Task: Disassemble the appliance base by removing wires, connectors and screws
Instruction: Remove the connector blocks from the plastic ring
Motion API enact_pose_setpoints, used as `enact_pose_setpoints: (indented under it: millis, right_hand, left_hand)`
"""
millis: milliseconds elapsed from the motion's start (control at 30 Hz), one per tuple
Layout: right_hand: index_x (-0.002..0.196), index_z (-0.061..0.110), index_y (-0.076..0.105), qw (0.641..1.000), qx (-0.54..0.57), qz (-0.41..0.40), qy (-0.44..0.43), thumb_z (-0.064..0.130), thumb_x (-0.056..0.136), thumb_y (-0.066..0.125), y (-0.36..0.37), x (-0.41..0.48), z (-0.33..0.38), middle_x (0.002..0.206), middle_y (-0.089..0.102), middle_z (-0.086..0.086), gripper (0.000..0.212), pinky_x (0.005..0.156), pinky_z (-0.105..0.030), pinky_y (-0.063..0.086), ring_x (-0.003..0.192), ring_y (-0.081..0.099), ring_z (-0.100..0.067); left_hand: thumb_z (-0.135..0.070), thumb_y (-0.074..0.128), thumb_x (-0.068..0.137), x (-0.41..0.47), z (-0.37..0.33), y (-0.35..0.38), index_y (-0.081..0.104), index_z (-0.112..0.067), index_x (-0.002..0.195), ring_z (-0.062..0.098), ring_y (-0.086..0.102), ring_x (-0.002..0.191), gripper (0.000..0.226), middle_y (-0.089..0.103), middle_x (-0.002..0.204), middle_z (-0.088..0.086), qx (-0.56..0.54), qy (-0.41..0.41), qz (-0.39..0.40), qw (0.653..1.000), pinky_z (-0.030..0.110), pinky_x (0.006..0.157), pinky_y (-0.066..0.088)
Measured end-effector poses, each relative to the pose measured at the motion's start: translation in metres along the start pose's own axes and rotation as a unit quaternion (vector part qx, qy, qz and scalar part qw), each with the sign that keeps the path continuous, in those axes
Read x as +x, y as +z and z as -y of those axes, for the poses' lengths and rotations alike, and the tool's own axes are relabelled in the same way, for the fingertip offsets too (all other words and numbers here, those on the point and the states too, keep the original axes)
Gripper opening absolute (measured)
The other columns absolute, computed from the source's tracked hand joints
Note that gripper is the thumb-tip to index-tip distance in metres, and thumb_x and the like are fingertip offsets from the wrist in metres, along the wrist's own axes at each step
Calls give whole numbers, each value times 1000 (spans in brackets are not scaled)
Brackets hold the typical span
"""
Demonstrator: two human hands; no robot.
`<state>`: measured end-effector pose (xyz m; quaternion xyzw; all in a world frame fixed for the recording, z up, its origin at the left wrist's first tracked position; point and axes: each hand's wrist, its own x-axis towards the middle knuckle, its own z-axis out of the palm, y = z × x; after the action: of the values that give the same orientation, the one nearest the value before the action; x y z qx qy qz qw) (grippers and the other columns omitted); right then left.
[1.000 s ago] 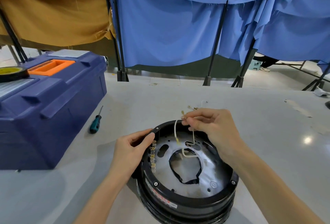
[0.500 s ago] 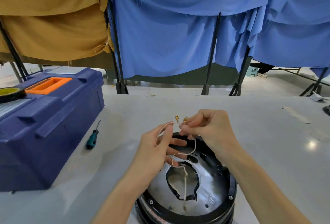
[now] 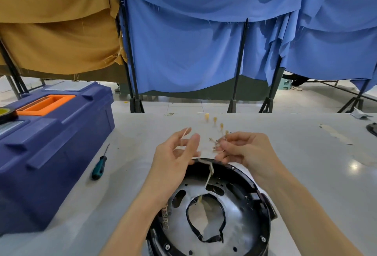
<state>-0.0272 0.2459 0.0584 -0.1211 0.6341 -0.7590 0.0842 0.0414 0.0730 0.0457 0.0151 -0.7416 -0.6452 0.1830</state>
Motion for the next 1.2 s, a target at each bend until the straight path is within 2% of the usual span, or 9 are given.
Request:
enact_pose_setpoints:
  millis: [67, 167, 267, 533, 733, 833, 900, 1033, 1200]
  right_hand:
    - [88, -12, 65, 997, 39, -61, 4, -12, 80, 65, -14, 16, 3, 69, 70, -22, 8, 55, -25, 58, 58, 70, -27]
    - [95, -14, 62, 983, 94, -155, 35, -12, 82, 65, -32, 44, 2, 71, 72, -22, 14, 56, -23, 58, 65, 73, -28]
    - [103, -17, 57, 973, 108, -192, 75, -15, 85, 61, -35, 72, -14, 77, 69, -27, 19, 52, -23, 57, 61, 73, -29]
    - [106, -18, 57, 972, 24, -176, 155, -16, 87, 57, -27, 121, -54, 73, 66, -28, 19, 50, -29, 59, 58, 70, -33]
    - [103, -18, 58, 960, -132, -190, 159, -15, 89, 55, -23, 131, -65, 92, 65, -34, 14, 41, -31, 56, 42, 65, -30]
    - [90, -8, 61, 941, -232, -221, 106, -10, 89, 56, -28, 130, -66, 97, 66, -25, 5, 65, -44, 62, 51, 69, -32]
    - [89, -4, 62, 934, -259, -236, 74, -4, 90, 58, -32, 123, -62, 95, 67, -18, 4, 68, -44, 61, 52, 69, -32]
    - [85, -3, 68, 959, -252, -121, 37, 9, 91, 65, -32, 92, -46, 67, 70, -15, 14, 46, -28, 54, 48, 67, -26]
    - [82, 7, 76, 965, -258, 49, 10, 28, 89, 69, -28, 45, -38, 76, 75, -9, 23, 66, -20, 56, 68, 70, -17]
  left_hand:
    - [-70, 54, 72, 3, 9, -6, 53, -39, 126, -1, 66, 89, 62, 67, 103, -15, 130, 18, -13, 991, 9, 72, 49]
    - [-49, 61, 87, 3, 28, -13, 52, -33, 132, 2, 58, 105, 49, 61, 116, -14, 250, -3, -9, 968, 26, 93, 48]
    - [-39, 52, 96, 4, 45, -15, 57, -31, 131, 11, 53, 121, 36, 61, 127, -10, 323, -43, 24, 945, 37, 103, 44]
    - [-32, 40, 101, 6, 51, -15, 60, -35, 127, 18, 54, 119, 32, 63, 125, -4, 354, -48, 24, 934, 38, 99, 45]
    - [-33, 37, 102, 6, 50, -15, 58, -36, 129, 18, 49, 123, 34, 63, 126, -7, 366, -46, 28, 929, 40, 100, 44]
    - [-32, 38, 102, 6, 50, -16, 59, -36, 128, 20, 52, 120, 33, 64, 123, -4, 366, -46, 29, 929, 40, 99, 45]
    - [-32, 38, 102, 6, 51, -16, 60, -36, 127, 21, 52, 119, 33, 65, 121, -3, 364, -46, 28, 930, 40, 98, 45]
    - [-30, 40, 102, 7, 50, -16, 60, -34, 127, 21, 54, 118, 32, 64, 123, -3, 368, -44, 25, 928, 38, 98, 45]
    - [-26, 41, 102, 8, 50, -16, 62, -31, 125, 22, 57, 115, 32, 66, 121, 0, 371, -39, 27, 927, 38, 96, 47]
